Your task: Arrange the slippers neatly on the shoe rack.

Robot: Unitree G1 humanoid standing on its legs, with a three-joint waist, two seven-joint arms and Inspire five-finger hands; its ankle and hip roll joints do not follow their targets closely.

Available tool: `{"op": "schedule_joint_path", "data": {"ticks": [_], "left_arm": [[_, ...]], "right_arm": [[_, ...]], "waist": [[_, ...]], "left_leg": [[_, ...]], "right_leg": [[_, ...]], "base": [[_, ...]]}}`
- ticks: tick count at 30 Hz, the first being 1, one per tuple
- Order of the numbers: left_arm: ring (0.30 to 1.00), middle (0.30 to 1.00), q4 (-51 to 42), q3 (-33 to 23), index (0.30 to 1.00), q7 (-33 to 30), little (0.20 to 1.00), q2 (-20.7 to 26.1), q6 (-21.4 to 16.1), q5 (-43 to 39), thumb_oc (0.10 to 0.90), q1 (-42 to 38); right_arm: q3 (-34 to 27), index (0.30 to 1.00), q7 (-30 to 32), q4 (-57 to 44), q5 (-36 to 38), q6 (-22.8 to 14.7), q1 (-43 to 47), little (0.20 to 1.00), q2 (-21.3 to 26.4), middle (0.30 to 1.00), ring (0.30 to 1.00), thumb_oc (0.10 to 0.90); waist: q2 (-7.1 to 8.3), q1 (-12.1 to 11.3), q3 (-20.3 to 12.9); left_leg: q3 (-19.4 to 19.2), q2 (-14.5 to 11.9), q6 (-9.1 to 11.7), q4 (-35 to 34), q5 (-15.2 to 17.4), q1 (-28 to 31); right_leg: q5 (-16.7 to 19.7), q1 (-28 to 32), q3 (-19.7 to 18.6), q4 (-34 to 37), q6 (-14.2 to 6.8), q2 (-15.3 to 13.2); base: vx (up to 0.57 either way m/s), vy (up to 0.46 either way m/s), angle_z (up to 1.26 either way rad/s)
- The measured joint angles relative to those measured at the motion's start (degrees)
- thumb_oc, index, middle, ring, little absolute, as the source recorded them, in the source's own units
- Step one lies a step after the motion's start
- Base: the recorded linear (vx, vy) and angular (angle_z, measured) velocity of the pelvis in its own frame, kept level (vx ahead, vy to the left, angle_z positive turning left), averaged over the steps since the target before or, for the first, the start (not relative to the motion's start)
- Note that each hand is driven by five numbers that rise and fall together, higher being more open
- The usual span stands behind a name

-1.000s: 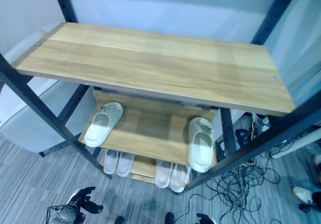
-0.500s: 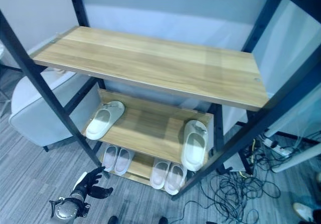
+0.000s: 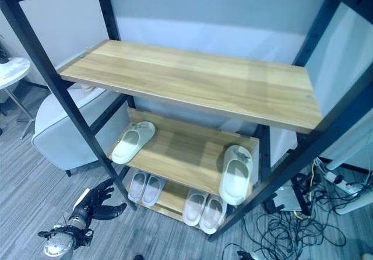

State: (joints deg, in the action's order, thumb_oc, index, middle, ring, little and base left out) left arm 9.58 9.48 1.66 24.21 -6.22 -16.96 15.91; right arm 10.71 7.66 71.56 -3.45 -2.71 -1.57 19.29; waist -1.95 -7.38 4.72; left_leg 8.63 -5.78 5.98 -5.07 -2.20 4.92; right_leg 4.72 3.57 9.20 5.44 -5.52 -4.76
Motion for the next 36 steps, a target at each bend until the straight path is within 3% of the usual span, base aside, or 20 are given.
{"op": "schedule_joint_path", "data": {"ticks": [8,14,28,36], "left_arm": [[0.9,0.9,-9.0,-2.1,0.9,0.3,0.9,1.8,-0.4,-2.0,0.8,-0.5],[0.9,0.9,-13.1,-3.8,0.9,-1.4,0.9,6.5,-2.4,5.9,0.8,-2.8],[0.9,0.9,-11.7,-2.8,0.9,-7.7,0.9,9.7,-3.0,20.7,0.8,-8.4],[0.9,0.9,-3.9,1.3,0.9,-9.7,0.9,12.1,-3.3,30.1,0.8,-15.4]], "right_arm": [[0.0,0.9,0.0,0.0,-0.1,0.0,-1.0,0.9,0.0,0.9,0.9,0.8],[0.0,0.9,0.0,0.0,-0.1,0.0,-2.0,0.9,0.0,0.9,0.9,0.8],[0.1,0.9,0.0,0.0,-0.3,0.0,-2.3,0.9,0.0,0.9,0.9,0.8],[0.1,0.9,0.0,0.0,-0.3,-0.1,-2.6,0.9,0.0,0.9,0.9,0.8]], "waist": [[-0.87,0.3,1.0],[-1.12,0.4,0.9],[-0.96,2.0,0.6],[-0.31,3.5,-0.8]], "left_leg": [[-0.1,-0.1,-0.1,0.0,0.1,0.9],[-0.2,-0.1,-0.1,0.0,0.1,1.2],[-1.8,-0.1,-0.2,-0.1,0.3,1.8],[-2.1,-0.2,-0.2,-0.1,0.3,1.2]], "right_leg": [[-0.1,0.8,-0.1,0.1,0.0,0.0],[-0.2,1.0,-0.3,0.3,0.0,0.1],[0.0,0.9,-1.7,0.3,0.1,0.1],[0.1,0.0,-2.0,0.3,0.2,0.2]], "base": [[0.0,0.0,0.0],[0.04,-0.005,-0.01],[0.01,0.003,-0.05],[0.0,0.005,-0.03]]}}
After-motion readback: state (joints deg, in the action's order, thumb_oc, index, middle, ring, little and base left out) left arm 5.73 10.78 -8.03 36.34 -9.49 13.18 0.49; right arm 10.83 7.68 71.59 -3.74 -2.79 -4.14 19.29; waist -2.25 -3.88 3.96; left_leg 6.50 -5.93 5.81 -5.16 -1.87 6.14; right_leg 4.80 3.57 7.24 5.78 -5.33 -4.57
